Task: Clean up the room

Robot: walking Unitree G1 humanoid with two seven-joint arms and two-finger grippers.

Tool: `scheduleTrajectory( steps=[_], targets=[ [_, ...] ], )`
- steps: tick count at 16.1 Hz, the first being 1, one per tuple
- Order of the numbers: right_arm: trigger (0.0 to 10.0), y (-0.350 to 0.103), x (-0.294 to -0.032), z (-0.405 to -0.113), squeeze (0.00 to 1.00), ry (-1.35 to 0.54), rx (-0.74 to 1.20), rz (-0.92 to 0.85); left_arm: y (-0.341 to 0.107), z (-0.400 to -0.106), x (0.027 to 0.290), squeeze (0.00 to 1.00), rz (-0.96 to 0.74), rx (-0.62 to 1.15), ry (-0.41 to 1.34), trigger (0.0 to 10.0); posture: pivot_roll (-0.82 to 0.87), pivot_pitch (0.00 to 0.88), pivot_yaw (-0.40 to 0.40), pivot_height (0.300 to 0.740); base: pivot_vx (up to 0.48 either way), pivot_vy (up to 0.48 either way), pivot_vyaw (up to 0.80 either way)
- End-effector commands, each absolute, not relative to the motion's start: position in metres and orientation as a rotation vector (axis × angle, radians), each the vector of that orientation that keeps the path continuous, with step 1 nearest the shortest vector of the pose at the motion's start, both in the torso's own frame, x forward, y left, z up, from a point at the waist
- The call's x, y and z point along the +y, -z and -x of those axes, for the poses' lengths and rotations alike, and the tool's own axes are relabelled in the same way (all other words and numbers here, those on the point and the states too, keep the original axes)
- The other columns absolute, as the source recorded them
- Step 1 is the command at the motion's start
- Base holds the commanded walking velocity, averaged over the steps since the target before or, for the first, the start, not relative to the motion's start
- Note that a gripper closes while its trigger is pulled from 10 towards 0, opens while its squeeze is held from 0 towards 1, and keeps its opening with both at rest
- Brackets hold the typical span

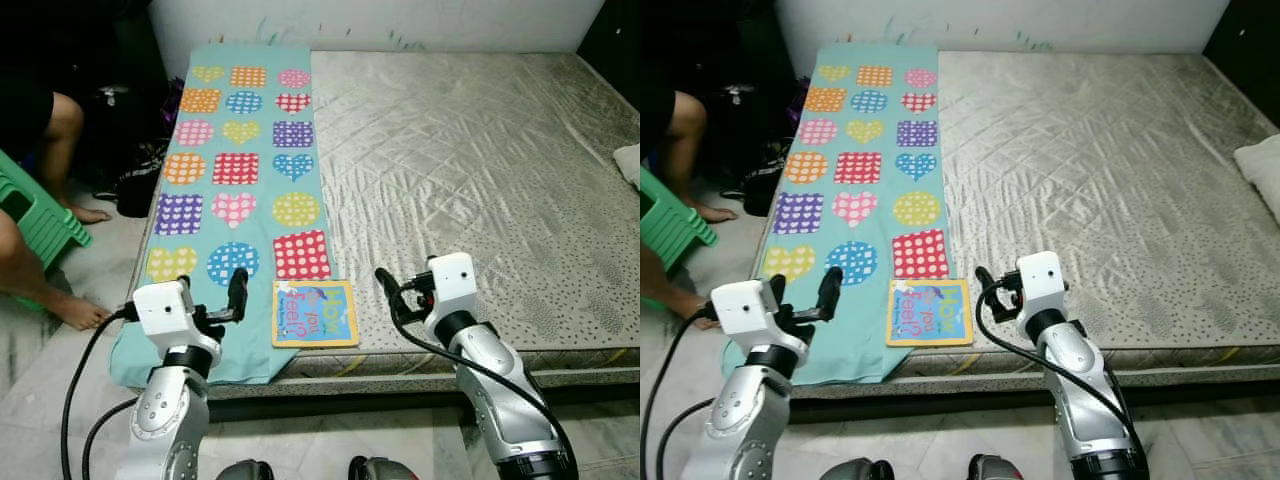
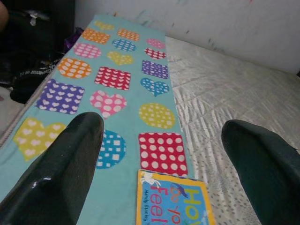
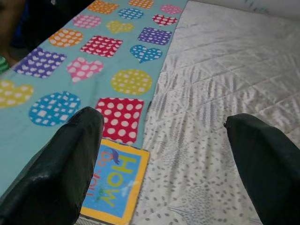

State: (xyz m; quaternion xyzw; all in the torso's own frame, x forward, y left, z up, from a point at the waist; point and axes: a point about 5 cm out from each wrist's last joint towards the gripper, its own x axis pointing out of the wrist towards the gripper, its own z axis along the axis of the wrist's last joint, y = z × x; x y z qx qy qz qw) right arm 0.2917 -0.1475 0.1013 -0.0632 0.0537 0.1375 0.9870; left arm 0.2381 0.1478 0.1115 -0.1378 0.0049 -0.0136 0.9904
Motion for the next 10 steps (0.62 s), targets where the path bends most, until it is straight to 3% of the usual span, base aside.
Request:
scheduleTrajectory(
  steps=[1,10],
  targets=[
    [10.0,-0.1026,-0.1490,-0.2909,0.00,-0.261,0.090,0.168,-0.1123,-0.2369,0.1474,0.00,0.271,0.010,0.033,10.0,-0.13,0.162,-0.016,0.740,0.000,0.000,0.00],
    [10.0,-0.1026,-0.1512,-0.2912,0.00,-0.263,0.100,0.123,-0.1118,-0.2381,0.1570,0.00,0.247,0.006,0.002,10.0,-0.13,0.152,-0.014,0.740,0.000,0.000,0.00]
  ],
)
